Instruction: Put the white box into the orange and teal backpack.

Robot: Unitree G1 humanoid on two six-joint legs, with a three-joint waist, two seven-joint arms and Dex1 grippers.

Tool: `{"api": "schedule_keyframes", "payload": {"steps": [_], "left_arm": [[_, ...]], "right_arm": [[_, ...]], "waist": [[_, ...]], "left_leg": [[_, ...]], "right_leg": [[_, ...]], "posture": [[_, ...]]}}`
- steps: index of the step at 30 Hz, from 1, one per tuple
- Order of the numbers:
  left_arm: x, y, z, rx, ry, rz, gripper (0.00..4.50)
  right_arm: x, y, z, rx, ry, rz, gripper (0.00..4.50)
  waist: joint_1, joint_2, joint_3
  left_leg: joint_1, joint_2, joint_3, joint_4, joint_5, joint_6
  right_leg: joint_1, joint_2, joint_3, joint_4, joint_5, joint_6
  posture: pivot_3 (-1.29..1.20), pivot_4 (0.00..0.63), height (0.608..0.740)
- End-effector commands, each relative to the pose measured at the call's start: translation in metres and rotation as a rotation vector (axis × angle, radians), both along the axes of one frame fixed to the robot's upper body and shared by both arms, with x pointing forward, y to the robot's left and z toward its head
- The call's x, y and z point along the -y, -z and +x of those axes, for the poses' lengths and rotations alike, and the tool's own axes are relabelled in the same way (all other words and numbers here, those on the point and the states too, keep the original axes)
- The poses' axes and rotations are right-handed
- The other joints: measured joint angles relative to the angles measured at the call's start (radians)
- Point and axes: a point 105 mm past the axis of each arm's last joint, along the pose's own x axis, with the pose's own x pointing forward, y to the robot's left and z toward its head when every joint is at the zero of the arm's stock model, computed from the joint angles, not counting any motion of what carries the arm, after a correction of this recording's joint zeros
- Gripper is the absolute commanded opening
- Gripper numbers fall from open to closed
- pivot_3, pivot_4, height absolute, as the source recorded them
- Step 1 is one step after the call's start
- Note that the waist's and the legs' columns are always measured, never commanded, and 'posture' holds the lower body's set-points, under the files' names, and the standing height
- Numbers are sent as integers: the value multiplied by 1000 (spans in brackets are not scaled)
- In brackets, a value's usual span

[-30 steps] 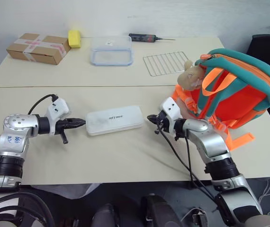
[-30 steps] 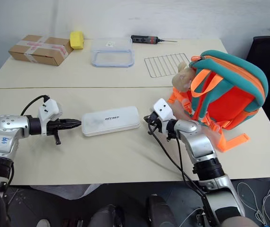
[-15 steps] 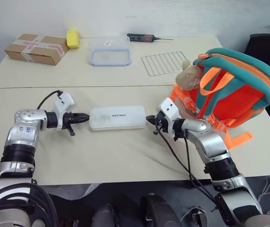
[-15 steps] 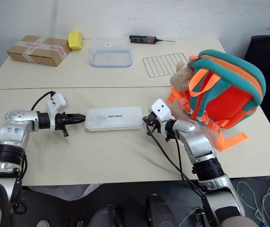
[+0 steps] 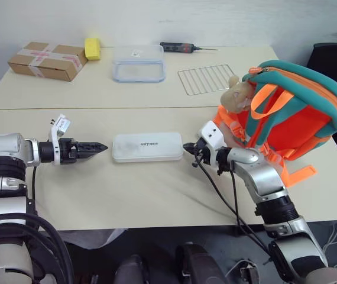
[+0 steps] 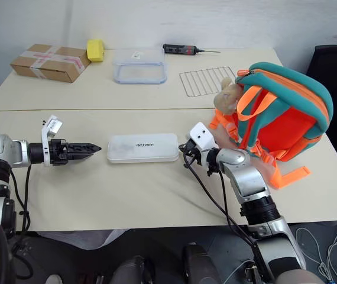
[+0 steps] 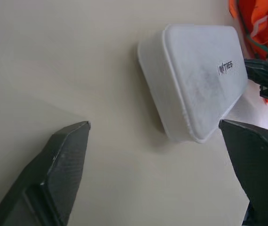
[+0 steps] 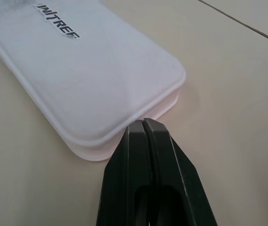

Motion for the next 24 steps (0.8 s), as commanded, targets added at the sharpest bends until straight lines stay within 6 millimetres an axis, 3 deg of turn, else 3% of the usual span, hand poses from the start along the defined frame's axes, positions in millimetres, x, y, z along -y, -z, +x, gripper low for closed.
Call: {"api": "schedule_keyframes", "payload": {"steps": [1,6,11,14,21,24], "left_arm": [[20,21,4,-82,36,32,4465],[61,28,14,-100,114,-6,4465],[80,19,21,-91,125,-85,4465],[88,12,23,-75,142,-119,3893],[106,-16,15,-54,246,-270,1957],[109,-29,12,-30,274,-326,1474]], "right_arm": [[-7,-16,2,58,-17,24,0],[-8,-14,2,54,-18,24,0],[-5,-11,0,50,-12,19,0],[-2,-8,0,47,0,16,0],[0,-6,-2,44,13,24,0],[5,-7,-5,53,25,32,0]], "waist": [[4,0,0],[27,1,-1],[32,1,-2],[32,1,-2],[24,1,-2],[24,1,-2]], "left_leg": [[0,0,0,0,0,0],[1,-1,0,3,0,0],[2,-2,0,3,0,1],[2,-2,0,3,0,1],[1,-1,0,2,0,0],[1,-1,0,2,0,0]], "right_leg": [[1,-1,0,0,0,0],[3,-2,-2,0,0,0],[4,-3,-2,0,0,0],[4,-3,-2,1,0,0],[3,-2,-2,1,0,0],[3,-2,-2,1,0,0]], "posture": [[0,150,740],[0,150,740],[0,150,740],[0,150,740],[0,150,740],[0,150,740]]}}
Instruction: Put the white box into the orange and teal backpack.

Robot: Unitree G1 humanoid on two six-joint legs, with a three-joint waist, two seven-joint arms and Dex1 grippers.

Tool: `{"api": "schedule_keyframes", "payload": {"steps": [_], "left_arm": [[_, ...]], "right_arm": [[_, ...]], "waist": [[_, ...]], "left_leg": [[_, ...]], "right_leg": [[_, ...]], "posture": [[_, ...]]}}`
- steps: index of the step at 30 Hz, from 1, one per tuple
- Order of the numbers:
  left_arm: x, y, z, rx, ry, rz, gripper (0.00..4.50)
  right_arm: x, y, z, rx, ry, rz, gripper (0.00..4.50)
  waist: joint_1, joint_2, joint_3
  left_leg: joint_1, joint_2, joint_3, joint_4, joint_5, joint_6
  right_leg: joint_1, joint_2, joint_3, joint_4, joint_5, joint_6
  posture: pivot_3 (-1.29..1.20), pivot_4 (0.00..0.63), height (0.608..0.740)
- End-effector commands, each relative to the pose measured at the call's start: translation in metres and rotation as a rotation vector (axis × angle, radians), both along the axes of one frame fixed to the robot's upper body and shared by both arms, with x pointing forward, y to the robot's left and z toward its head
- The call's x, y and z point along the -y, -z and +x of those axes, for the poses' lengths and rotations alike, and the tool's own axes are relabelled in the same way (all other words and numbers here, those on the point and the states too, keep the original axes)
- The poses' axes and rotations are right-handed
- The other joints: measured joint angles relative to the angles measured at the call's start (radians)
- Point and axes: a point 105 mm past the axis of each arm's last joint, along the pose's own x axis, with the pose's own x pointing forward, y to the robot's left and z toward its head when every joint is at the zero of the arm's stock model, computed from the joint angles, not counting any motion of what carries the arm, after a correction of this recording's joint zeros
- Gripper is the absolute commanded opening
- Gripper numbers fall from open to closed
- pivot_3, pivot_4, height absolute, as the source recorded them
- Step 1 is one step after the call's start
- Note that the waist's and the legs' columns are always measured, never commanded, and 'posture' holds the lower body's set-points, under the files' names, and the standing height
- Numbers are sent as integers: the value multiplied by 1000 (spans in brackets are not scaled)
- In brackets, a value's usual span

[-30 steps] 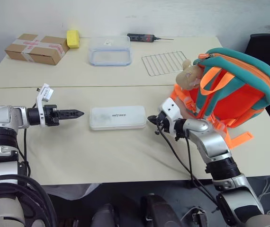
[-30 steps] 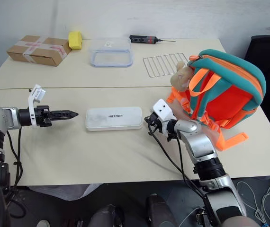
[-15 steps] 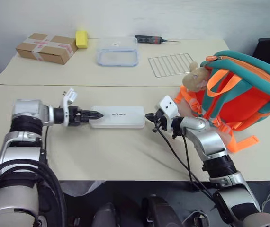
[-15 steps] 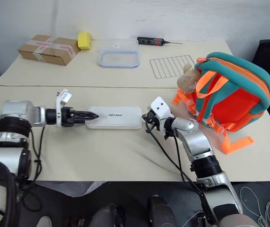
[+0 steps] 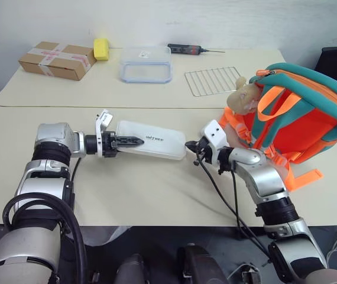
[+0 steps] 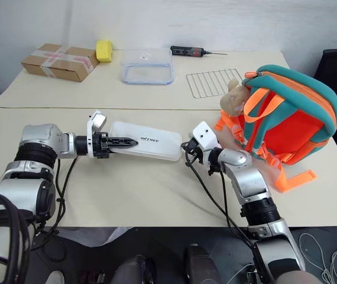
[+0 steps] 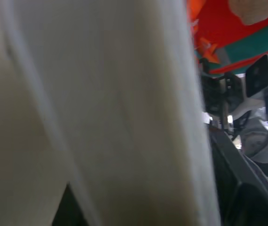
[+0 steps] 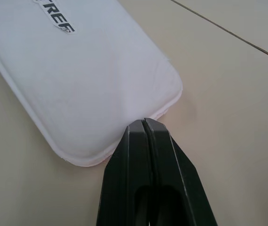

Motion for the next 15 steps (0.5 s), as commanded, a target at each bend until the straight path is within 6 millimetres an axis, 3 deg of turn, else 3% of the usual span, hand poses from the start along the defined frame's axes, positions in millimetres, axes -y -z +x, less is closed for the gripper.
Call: {"api": "schedule_keyframes", "payload": {"steps": [1,4,7,10,15], "left_arm": [[10,-20,-5,46,59,-67,1439],[10,-30,-13,61,84,-107,1428],[9,-48,-25,107,106,-172,1425],[6,-70,-31,177,81,-250,1423],[7,-97,-44,334,37,-295,1423]], "right_arm": [[0,-7,-8,33,-12,22,0],[19,-13,-16,41,34,42,0],[54,-26,-37,19,105,94,540],[89,-43,-64,-11,173,187,1508],[145,-64,-122,-97,255,266,3197]], "waist": [[-1,0,0],[-1,0,0],[2,0,0],[5,0,0],[13,0,0]], "left_leg": [[0,0,0,0,0,0],[0,0,0,-1,0,0],[-4,0,-1,-1,0,0],[-12,0,-2,2,0,0],[-11,0,-2,2,0,-1]], "right_leg": [[0,0,0,0,0,0],[-1,0,0,0,0,0],[-4,0,0,0,0,0],[-11,0,0,2,0,0],[-11,1,0,5,0,0]], "posture": [[0,150,740],[0,150,740],[0,150,740],[0,150,740],[0,150,740]]}}
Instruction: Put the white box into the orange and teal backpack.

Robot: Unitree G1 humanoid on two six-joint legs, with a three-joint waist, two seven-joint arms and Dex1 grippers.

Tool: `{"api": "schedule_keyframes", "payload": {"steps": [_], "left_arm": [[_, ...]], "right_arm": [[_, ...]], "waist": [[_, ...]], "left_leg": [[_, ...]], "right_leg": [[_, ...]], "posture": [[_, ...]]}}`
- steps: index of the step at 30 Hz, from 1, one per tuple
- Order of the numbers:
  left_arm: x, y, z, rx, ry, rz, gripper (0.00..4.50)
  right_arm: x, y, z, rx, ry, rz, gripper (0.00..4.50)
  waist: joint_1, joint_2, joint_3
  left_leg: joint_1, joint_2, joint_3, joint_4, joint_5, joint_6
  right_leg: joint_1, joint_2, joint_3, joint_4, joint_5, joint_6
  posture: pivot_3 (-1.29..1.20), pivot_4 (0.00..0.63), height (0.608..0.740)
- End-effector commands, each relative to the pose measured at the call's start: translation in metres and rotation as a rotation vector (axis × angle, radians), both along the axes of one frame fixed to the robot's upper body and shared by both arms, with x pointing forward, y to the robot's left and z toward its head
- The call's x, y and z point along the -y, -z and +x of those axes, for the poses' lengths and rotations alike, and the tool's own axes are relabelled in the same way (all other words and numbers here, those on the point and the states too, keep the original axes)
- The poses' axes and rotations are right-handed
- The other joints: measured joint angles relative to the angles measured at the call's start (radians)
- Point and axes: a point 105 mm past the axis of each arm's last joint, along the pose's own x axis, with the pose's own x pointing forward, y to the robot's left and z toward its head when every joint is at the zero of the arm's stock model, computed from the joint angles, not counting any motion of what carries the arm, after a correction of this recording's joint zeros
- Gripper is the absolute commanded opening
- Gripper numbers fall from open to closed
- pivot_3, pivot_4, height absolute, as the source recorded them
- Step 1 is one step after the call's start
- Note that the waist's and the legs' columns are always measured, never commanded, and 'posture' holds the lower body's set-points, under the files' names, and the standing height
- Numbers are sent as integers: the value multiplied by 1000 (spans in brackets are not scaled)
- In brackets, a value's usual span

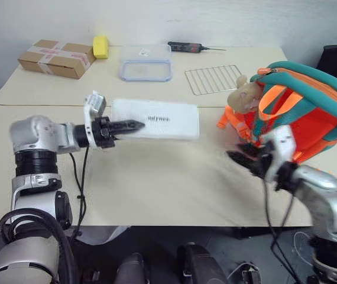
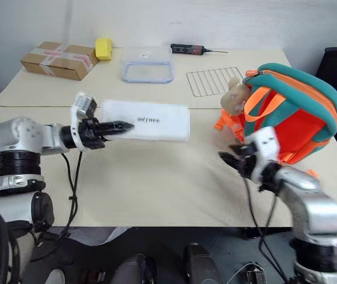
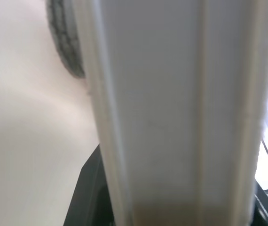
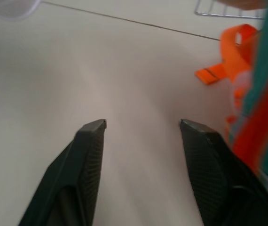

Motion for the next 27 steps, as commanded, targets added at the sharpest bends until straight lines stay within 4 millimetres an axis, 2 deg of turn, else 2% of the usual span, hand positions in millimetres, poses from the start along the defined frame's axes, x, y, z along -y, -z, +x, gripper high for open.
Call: {"api": "schedule_keyframes", "payload": {"steps": [1,4,8,12,16,20,23,27], "left_arm": [[0,-23,-11,140,-33,-32,1422],[2,-32,-9,196,-86,-72,1400],[7,-43,-15,284,-97,-68,1400],[4,-53,-22,356,-81,-42,1400],[-2,-62,-19,419,-121,-19,1400],[-8,-66,-13,440,-170,-13,1400],[-15,-64,-9,448,-219,4,1400],[-28,-64,-4,458,-292,29,1400]], "right_arm": [[16,-22,-35,-2,-15,13,3522],[34,-30,-35,-8,71,56,4497],[42,-31,-13,14,166,154,4500],[31,-28,24,4,178,352,4500],[22,-29,58,4,196,415,4500],[17,-32,77,20,189,440,4500],[11,-33,86,39,162,426,3912],[2,-38,86,62,85,384,2536]], "waist": [[1,0,0],[-5,0,0],[-11,0,0],[-14,1,0],[-13,1,0],[-14,1,0],[-14,1,0],[-16,1,0]], "left_leg": [[0,0,0,0,0,0],[2,0,1,0,1,0],[2,-1,1,0,2,-1],[2,-1,1,-1,2,-2],[0,-1,2,-1,3,-2],[0,-1,2,-2,3,-2],[0,-1,2,-2,3,-2],[0,-1,2,-2,3,-2]], "right_leg": [[0,0,0,0,0,0],[1,1,2,0,0,0],[1,1,3,1,0,0],[-1,2,4,1,0,0],[-3,2,4,3,0,0],[-3,1,4,2,0,0],[-3,1,4,2,0,0],[-3,1,4,2,0,0]], "posture": [[0,150,740],[0,150,740],[0,150,740],[0,150,740],[0,150,740],[0,150,740],[0,150,740],[0,150,740]]}}
